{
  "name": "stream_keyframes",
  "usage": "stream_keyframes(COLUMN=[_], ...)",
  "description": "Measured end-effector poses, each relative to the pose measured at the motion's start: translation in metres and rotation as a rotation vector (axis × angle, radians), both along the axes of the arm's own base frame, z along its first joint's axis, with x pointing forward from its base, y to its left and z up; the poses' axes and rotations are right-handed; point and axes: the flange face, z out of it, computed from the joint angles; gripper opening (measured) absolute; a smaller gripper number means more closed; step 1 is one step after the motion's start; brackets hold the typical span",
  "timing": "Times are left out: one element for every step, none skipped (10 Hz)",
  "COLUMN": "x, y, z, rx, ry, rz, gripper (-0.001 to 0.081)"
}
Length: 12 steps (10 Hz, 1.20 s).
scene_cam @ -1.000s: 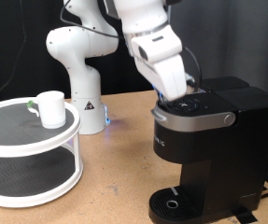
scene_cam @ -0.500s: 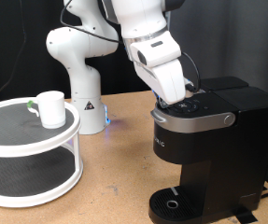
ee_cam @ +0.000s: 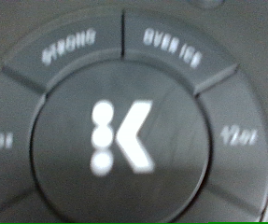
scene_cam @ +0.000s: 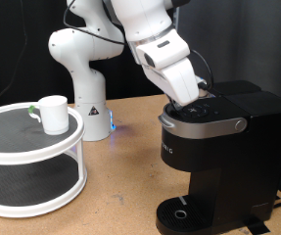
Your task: Make a cup of coffee with the keurig machine
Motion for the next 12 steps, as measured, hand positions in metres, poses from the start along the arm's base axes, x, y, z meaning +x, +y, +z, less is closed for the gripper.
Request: stream_keyframes(x=[-0.001, -0.002, -0.004, -0.006, -0.006, -0.007, -0.007, -0.009, -0.013, -0.019, -0.026, -0.031], y=[0.001, 0.002, 0.003, 0.004, 0.004, 0.004, 0.004, 0.003, 0.001, -0.002, -0.007, -0.014], z=[0.006, 0.015, 0.027, 0.039, 0.051, 0.056, 0.054, 0.052, 0.048, 0.044, 0.043, 0.043], rx=[0.023, 0.048, 0.069, 0.083, 0.090, 0.093, 0.092, 0.069, 0.033, -0.002, -0.029, -0.036], ry=[-0.014, -0.028, -0.040, -0.046, -0.059, -0.063, -0.061, -0.056, -0.031, 0.013, 0.069, 0.110], rz=[-0.005, -0.013, -0.016, -0.010, -0.021, -0.028, -0.028, 0.000, 0.056, 0.128, 0.206, 0.261], gripper=[0.0002, 0.0002, 0.0002, 0.0002, 0.0002, 0.0002, 0.0002, 0.0002, 0.0002, 0.0002, 0.0002, 0.0002])
